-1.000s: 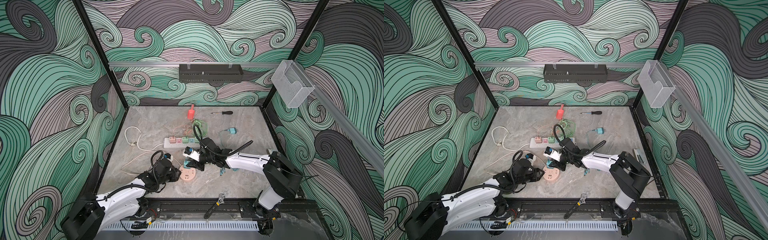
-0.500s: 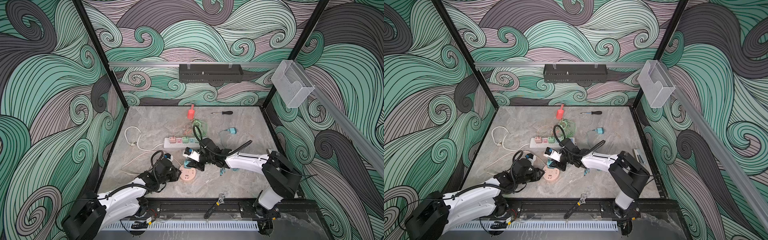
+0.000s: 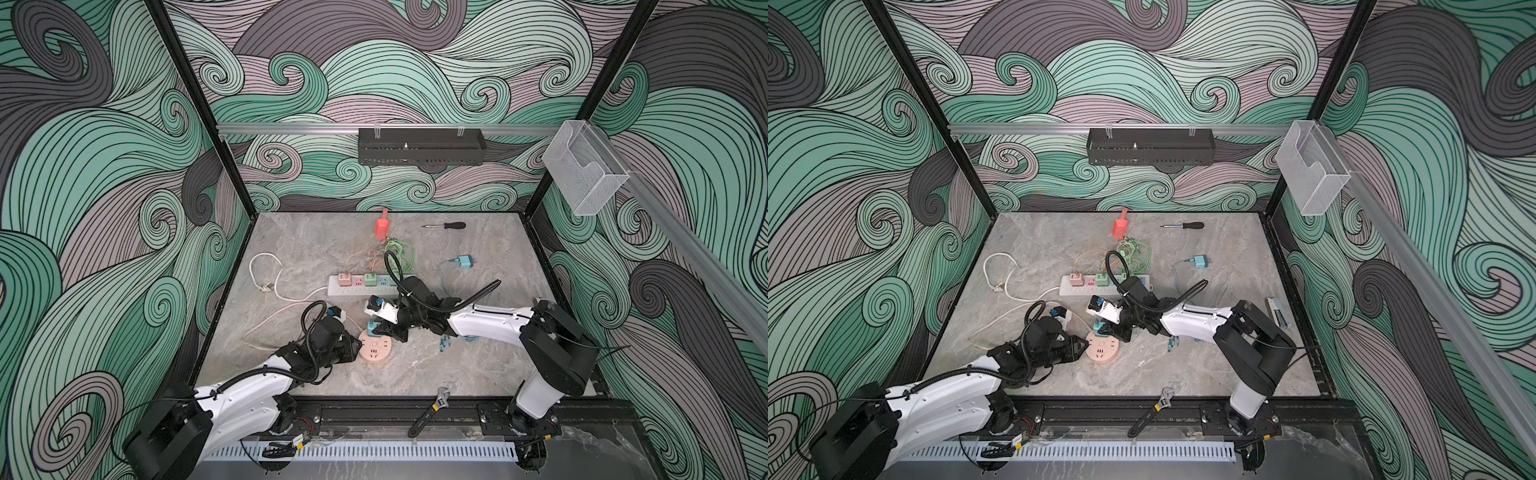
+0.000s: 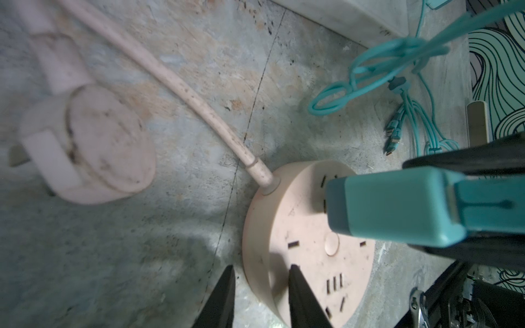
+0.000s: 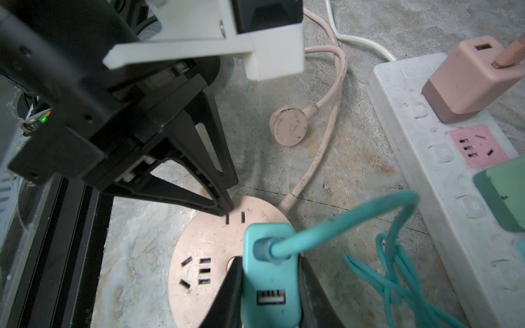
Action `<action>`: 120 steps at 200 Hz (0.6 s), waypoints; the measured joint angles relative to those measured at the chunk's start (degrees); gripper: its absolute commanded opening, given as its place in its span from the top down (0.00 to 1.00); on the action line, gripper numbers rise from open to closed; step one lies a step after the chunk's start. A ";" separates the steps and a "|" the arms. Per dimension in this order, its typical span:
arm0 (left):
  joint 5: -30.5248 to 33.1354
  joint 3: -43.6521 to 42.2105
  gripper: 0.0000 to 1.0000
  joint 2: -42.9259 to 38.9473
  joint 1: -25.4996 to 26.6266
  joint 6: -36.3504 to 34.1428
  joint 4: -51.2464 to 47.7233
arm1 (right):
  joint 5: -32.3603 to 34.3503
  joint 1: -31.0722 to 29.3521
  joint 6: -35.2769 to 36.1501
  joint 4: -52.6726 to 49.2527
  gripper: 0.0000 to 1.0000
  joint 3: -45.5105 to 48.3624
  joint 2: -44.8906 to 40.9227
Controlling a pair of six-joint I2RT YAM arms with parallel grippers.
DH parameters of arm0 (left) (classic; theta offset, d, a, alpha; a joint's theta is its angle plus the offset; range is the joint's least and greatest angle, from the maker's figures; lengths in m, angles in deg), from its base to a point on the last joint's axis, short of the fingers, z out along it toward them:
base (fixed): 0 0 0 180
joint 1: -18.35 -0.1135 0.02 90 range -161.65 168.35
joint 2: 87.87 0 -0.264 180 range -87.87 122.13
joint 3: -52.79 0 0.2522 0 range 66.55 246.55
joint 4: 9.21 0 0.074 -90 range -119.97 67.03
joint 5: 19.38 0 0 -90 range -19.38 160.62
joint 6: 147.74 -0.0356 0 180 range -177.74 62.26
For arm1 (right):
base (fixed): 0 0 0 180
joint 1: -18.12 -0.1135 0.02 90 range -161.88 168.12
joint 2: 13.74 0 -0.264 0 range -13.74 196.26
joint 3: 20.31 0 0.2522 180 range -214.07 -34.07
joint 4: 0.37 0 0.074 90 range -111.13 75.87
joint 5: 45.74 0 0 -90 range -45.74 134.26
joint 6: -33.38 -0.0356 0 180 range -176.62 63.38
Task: Insert the plug
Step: 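Lower the teal charger prongs toward the round socket slots with the right gripper, then press the teal charger down into the round pink socket with the right gripper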
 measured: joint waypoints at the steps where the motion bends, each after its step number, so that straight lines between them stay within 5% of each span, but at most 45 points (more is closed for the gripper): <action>1: 0.00 0.00 0.69 0.00 0.00 0.00 0.00 | 0.00 0.00 0.02 0.02 0.96 0.02 0.00; 120: -0.61 0.00 0.71 0.02 -1.29 0.04 0.20 | 0.72 -0.17 1.42 5.97 0.97 3.96 -0.09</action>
